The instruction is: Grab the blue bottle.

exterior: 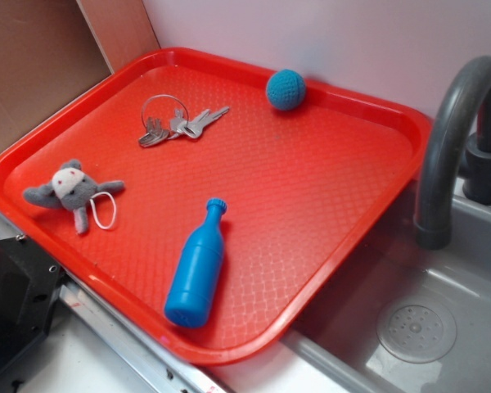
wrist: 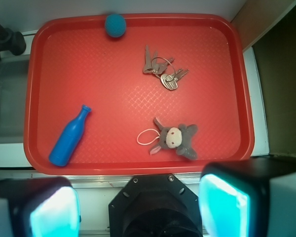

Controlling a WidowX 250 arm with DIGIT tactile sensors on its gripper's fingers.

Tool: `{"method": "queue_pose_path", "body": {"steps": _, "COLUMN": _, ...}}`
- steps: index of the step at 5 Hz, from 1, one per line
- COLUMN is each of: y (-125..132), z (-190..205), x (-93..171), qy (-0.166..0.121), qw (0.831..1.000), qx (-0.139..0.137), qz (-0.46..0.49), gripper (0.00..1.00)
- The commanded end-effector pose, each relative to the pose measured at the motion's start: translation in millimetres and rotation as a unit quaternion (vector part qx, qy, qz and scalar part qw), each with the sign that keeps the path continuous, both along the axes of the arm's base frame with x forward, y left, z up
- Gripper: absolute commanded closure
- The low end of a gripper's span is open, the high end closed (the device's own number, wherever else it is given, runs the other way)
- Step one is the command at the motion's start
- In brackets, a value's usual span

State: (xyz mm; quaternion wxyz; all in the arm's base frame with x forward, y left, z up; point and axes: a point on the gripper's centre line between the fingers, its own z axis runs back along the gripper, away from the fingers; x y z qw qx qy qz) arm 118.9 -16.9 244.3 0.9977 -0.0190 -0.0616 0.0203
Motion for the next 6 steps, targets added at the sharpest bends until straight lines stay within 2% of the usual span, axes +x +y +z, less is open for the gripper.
{"method": "queue_pose_path", "body": {"steps": 1, "y": 0, "z": 0, "x": 0, "qy": 0.0, "qw": 1.0, "qx": 0.0, "qz": 0.0, "gripper": 0.0}}
{"method": "queue_pose_path", "body": {"steps": 2, "y": -22, "z": -13, "x": 8, "qy": -0.042, "qw": 0.996, "qx": -0.013, "qz": 0.079, "gripper": 0.0}}
{"method": "queue_pose_path", "body": {"steps": 3, "y": -52, "z": -30, "x": 20, "qy": -0.074, "qw": 0.99, "qx": -0.063, "qz": 0.101, "gripper": 0.0}}
{"method": "queue_pose_path", "body": {"steps": 5, "y": -95, "z": -74, "x": 37, "qy": -0.023, "qw": 0.98, "qx": -0.08, "qz": 0.183, "gripper": 0.0}}
{"method": "queue_pose_path", "body": {"steps": 6, "y": -113, "z": -106, "x": 41, "qy": -0.003, "qw": 0.978, "qx": -0.104, "qz": 0.183, "gripper": 0.0}}
